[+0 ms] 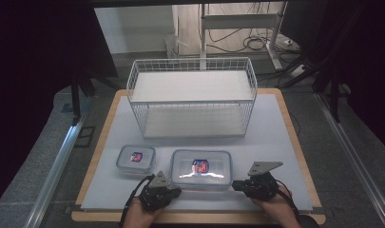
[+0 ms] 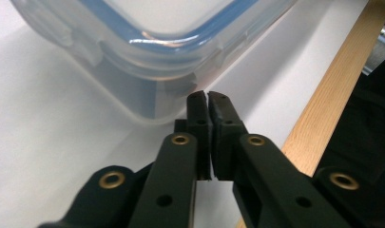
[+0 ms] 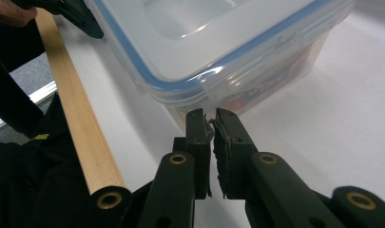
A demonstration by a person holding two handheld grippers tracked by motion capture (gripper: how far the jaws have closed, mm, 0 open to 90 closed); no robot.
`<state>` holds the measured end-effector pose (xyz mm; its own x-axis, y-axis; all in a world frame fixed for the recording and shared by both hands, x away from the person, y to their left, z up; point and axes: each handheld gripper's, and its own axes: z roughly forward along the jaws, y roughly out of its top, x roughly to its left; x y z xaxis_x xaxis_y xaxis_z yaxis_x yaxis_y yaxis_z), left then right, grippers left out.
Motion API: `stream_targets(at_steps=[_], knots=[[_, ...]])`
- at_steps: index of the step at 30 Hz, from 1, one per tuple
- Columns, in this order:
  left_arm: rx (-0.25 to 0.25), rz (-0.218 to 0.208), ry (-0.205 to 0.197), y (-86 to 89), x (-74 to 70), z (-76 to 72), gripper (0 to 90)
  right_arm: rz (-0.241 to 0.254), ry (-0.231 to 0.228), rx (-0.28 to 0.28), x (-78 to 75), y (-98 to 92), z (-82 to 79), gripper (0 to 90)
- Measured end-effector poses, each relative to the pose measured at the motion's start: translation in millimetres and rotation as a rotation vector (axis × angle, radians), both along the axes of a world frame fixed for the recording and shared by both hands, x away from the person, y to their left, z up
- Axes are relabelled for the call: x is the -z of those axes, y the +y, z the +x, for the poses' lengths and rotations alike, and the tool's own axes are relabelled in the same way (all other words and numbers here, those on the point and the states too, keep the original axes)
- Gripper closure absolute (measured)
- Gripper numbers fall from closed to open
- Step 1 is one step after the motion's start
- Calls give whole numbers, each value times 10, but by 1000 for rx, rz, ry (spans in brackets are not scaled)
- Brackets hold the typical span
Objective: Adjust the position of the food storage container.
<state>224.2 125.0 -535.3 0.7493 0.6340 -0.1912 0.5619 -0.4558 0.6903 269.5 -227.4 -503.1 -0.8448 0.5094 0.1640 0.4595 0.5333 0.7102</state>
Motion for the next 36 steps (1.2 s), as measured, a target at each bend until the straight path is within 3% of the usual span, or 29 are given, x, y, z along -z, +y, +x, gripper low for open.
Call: stream_targets(at_steps=[5,7,8,10,13,14,15,20,24,28,36], knots=[[-15,15,-33,103,-121,-65,803,10,-12,7,-28,-55,0,807],[-40,54,-74,163,-166,-99,776,12,-17,13,-38,-79,3,792],[-53,67,-85,209,-177,-107,707,15,-26,25,-49,-139,18,739],[-71,75,-95,273,-177,-111,674,18,-29,30,-50,-160,24,715],[-117,97,-111,387,-163,-108,542,27,-48,53,-55,-235,49,608],[-129,91,-114,412,-156,-107,440,35,-64,67,-59,-268,57,538],[-140,83,-115,449,-148,-102,440,35,-64,67,-59,-268,57,538],[-155,11,-134,569,-100,-86,250,55,-95,85,-49,-299,77,353],[-154,0,-132,560,-90,-81,142,57,-105,91,-8,-311,101,237],[-155,11,-112,547,-76,-81,122,66,-123,104,12,-328,122,170],[-158,-37,-103,569,-109,-84,106,71,-127,112,15,-339,122,139]])
